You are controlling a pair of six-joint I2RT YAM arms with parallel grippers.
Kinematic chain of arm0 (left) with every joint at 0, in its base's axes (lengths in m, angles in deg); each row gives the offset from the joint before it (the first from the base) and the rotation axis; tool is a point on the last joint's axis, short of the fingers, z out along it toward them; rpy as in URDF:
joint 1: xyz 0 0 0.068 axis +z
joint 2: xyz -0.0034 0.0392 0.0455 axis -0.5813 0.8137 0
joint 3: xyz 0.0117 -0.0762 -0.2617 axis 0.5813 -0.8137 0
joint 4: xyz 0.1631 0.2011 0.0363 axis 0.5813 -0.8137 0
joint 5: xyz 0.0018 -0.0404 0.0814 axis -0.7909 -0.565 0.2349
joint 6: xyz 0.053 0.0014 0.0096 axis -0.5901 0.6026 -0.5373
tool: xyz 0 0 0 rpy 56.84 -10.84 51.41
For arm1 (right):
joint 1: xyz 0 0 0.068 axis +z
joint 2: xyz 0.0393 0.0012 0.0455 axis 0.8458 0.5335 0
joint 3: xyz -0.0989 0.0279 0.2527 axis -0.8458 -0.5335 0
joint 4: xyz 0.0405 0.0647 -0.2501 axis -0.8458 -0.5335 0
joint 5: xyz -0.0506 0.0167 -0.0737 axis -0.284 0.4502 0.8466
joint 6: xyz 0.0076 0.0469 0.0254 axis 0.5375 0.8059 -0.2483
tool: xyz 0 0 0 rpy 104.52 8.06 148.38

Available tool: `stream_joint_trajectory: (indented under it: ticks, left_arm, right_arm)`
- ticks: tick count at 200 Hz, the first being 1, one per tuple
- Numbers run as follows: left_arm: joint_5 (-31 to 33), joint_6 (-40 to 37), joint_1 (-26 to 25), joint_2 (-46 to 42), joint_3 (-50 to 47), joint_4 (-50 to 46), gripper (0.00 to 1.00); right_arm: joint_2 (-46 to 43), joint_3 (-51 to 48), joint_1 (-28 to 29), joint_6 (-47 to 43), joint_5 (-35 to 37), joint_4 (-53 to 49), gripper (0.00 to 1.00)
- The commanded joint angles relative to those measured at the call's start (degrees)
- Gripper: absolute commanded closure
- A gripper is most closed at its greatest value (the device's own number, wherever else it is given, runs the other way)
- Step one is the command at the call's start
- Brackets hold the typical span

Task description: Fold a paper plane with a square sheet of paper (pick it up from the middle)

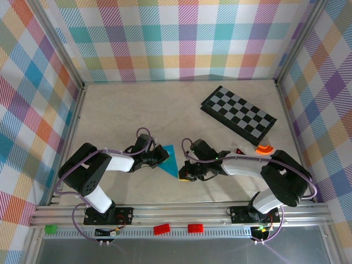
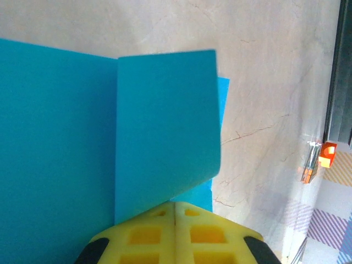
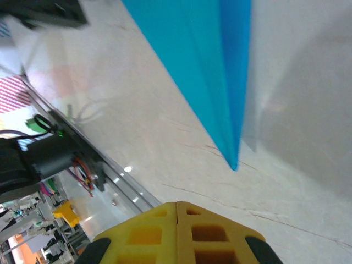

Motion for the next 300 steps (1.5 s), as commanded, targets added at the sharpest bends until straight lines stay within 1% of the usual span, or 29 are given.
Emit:
stream_joint_trajectory:
  ticks: [1,32,68,96,105,119,151,174,197,228,261,280,300]
  left_arm:
    - [2.49,0.34,-0.2,2.05,-2.25,-4.15,1.0]
    - [2.23,0.52,-0.2,2.33,-2.34,-3.57,1.0]
    - [2.24,0.52,-0.15,2.22,-2.69,-3.53,1.0]
    - [2.23,0.61,-0.2,2.29,-2.69,-3.4,1.0]
    - [2.23,0.61,-0.2,2.29,-2.69,-3.4,1.0]
    - [2.27,0.54,-0.2,2.28,-2.5,-3.55,1.0]
    - [2.58,0.45,-0.2,1.92,-2.26,-4.14,1.0]
    - [3.02,0.43,-0.2,1.72,-2.16,-4.33,1.0]
    - [2.14,0.43,-0.2,0.35,-1.98,-3.49,1.0]
    - [0.37,-0.74,-0.2,-4.34,-1.72,-3.31,0.99]
    - [-1.81,-3.29,-0.2,-8.63,-1.34,-5.87,1.0]
    - [-4.46,-6.05,-0.21,-8.65,-0.29,-8.06,1.0]
    - [-6.99,-7.98,-0.2,-6.46,-0.01,-8.43,1.0]
  right_arm:
    - [1.05,3.84,-1.89,-2.02,1.94,-2.93,0.96]
    - [9.4,11.97,-2.39,-3.48,0.17,-2.92,0.96]
    - [18.66,19.21,-2.61,-3.72,0.3,-3.02,0.95]
    - [21.94,20.08,-3.13,-3.45,0.45,-0.71,0.95]
    - [22.68,19.93,-3.29,-3.75,1.15,-1.23,0.95]
    - [24.04,18.83,-3.55,-4.59,0.28,-1.89,0.95]
    - [23.98,9.7,-2.62,-3.35,-0.48,1.18,0.96]
    - [22.78,6.06,-2.48,-4.31,0.39,0.99,0.96]
    - [21.96,5.67,-2.06,-6.78,-0.22,-0.88,0.98]
    - [20.63,4.72,-1.86,-10.56,0.62,-3.7,1.0]
    - [20.18,5.38,-1.86,-12.73,1.0,-5.18,1.0]
    - [20.22,5.96,-1.95,-13.03,1.22,-5.2,1.0]
    - [20.9,6.73,-1.95,-12.7,1.35,-5.27,1.0]
